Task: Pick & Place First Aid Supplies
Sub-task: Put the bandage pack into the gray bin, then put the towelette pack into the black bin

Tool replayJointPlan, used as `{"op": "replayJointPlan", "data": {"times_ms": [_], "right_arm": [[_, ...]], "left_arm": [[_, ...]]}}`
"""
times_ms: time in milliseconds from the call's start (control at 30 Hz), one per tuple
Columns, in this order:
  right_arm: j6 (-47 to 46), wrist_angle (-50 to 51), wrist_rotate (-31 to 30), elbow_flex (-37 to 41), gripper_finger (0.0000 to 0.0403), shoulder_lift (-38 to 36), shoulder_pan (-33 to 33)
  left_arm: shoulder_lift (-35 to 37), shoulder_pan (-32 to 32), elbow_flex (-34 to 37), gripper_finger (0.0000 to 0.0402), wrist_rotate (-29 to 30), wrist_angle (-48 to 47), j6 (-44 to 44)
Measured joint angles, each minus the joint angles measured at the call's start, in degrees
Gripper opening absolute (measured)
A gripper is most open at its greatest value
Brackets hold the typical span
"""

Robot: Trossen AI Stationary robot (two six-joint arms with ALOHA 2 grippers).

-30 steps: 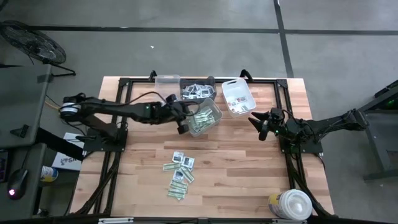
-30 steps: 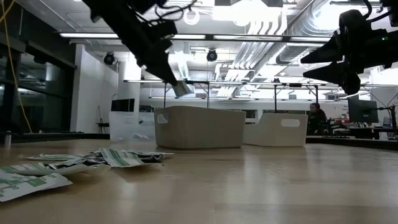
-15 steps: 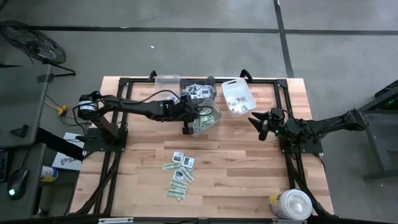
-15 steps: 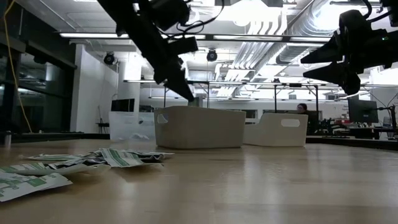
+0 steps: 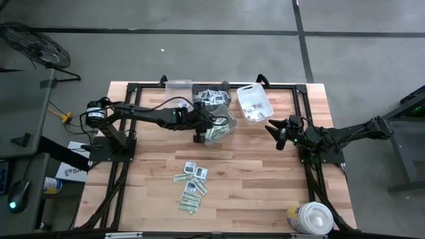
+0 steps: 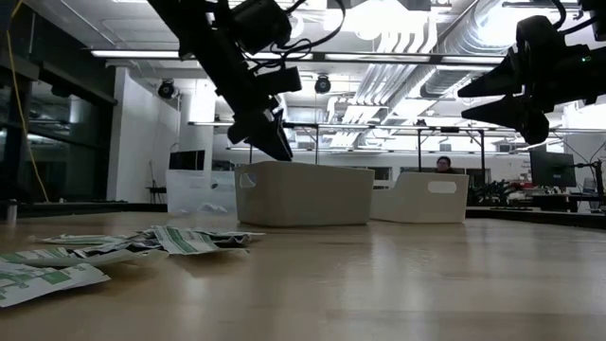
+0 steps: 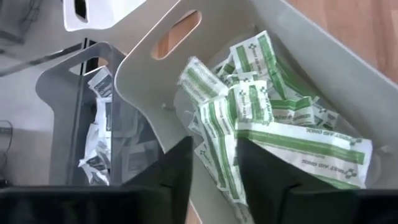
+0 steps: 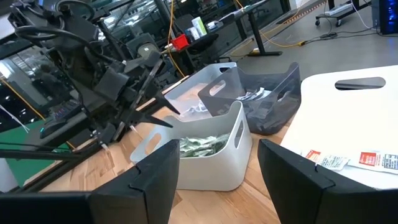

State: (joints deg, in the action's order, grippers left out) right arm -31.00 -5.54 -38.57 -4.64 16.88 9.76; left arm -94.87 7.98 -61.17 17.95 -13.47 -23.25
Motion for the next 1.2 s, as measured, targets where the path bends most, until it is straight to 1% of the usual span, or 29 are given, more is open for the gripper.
{"op": "replayJointPlan", "data": {"times_ms": [67,167,233,333,400,467,533,600,700,833,933,1000,1067,1200], "right_arm": [[0.0,0.0,0.0,0.0,0.0211,0.0,-0.02],[0.0,-0.02,0.0,0.0,0.0211,0.0,-0.02],[0.0,0.0,0.0,0.0,0.0211,0.0,-0.02],[0.0,0.0,-0.02,0.0,0.0211,0.0,-0.02],[0.0,0.0,0.0,0.0,0.0211,0.0,-0.02],[0.0,-0.01,-0.02,0.0,0.0211,0.0,-0.01],[0.0,0.0,0.0,0.0,0.0211,0.0,-0.01],[0.0,-0.02,0.0,0.0,0.0211,0.0,-0.02],[0.0,0.1,-0.02,0.0,0.0211,0.02,0.0],[0.0,0.18,0.0,0.0,0.0211,0.02,0.0],[0.0,0.18,0.0,0.0,0.0211,0.02,-0.02],[0.0,0.18,-0.01,0.0,0.0211,0.02,-0.01],[0.0,0.17,0.0,0.0,0.0211,0.02,-0.01],[0.0,0.19,0.0,0.0,0.0211,0.0,0.0]], "left_arm": [[0.17,-0.1,0.0,0.0145,0.73,-0.13,0.97],[1.16,-0.1,0.0,0.0175,1.71,-0.39,1.45],[2.23,-0.12,0.0,0.0186,2.24,-1.5,2.15],[4.58,-0.55,0.0,0.0192,2.71,-3.88,5.16],[6.93,-0.92,0.02,0.0193,2.58,-7.2,9.5],[9.13,-1.85,-0.02,0.0193,2.53,-10.61,15.56],[11.2,-2.91,0.04,0.0193,1.74,-15.94,22.38],[12.75,-4.37,0.04,0.0193,-0.64,-19.8,29.41],[14.59,-6.45,0.53,0.0193,-5.8,-24.24,39.11],[16.12,-8.96,3.46,0.0193,-11.57,-23.79,52.44],[16.28,-10.34,6.57,0.0193,-15.08,-21.11,59.55],[16.71,-11.37,9.07,0.0193,-16.37,-19.21,63.9],[16.68,-12.43,11.58,0.0193,-17.13,-15.43,67.61],[16.65,-14.46,17.31,0.0193,-19.24,-7.27,70.74]]}}
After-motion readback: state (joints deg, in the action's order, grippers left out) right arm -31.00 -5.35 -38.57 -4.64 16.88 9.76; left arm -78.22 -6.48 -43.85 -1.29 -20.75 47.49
